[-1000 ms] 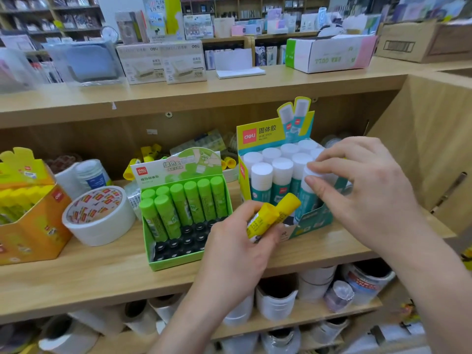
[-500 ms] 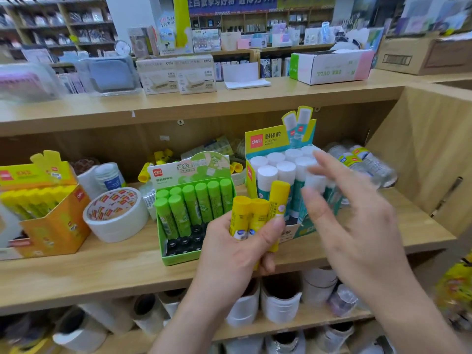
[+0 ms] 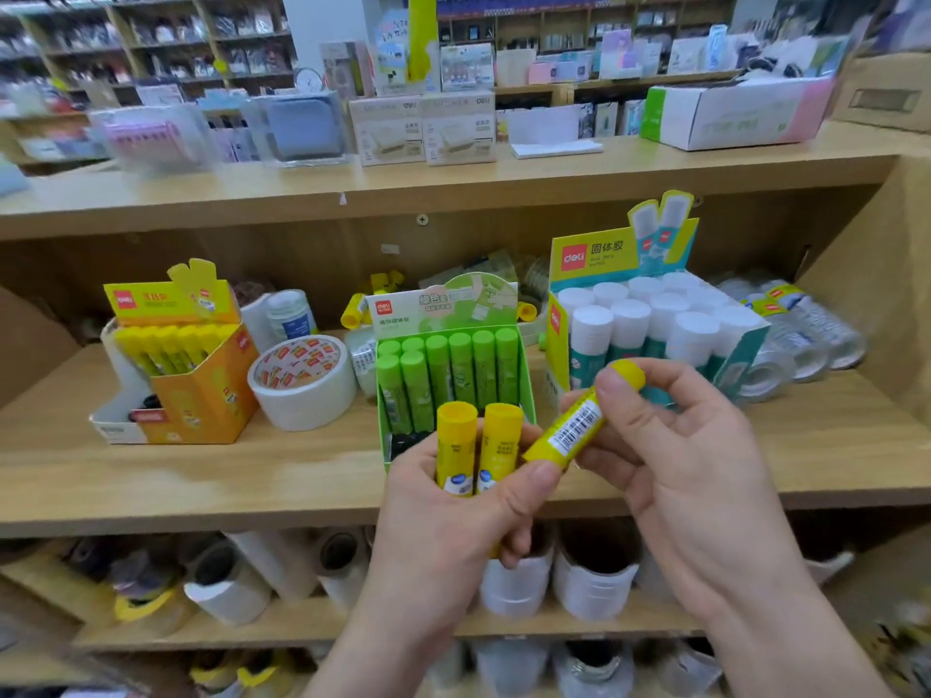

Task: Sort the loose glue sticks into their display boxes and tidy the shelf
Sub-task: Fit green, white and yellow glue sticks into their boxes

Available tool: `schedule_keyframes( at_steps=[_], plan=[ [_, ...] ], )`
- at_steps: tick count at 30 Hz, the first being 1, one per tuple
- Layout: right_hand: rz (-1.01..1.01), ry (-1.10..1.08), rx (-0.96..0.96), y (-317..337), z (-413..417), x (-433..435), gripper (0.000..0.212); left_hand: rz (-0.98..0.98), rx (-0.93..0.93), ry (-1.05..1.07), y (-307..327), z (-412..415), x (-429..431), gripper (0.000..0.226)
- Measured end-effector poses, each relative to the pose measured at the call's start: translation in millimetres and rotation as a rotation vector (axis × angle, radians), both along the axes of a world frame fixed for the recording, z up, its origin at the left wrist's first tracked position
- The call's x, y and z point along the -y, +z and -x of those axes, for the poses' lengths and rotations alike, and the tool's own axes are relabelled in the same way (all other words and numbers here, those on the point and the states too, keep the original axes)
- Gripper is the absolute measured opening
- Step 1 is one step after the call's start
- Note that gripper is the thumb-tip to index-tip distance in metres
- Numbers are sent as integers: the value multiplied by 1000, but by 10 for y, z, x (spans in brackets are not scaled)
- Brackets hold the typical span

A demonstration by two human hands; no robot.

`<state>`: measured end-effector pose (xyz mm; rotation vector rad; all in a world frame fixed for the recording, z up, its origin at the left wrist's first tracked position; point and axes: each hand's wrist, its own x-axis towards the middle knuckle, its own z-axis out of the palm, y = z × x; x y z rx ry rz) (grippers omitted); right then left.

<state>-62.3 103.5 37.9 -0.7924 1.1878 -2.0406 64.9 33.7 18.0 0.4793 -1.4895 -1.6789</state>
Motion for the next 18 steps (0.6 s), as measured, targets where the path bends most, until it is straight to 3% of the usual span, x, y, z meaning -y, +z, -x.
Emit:
schedule_keyframes(
  at_steps=[8,14,18],
  plan=[
    [-17,111,108,-60,-190,85,37,-128,-7,-37,-8,-155,20,24],
    [2,260,188,-68,-246,141,16,-184,-1,-112,-14,-319,12,31],
    [-199,489,-143,-69,-290,215,13,-175,20,-111,34,-453,29,29]
  ],
)
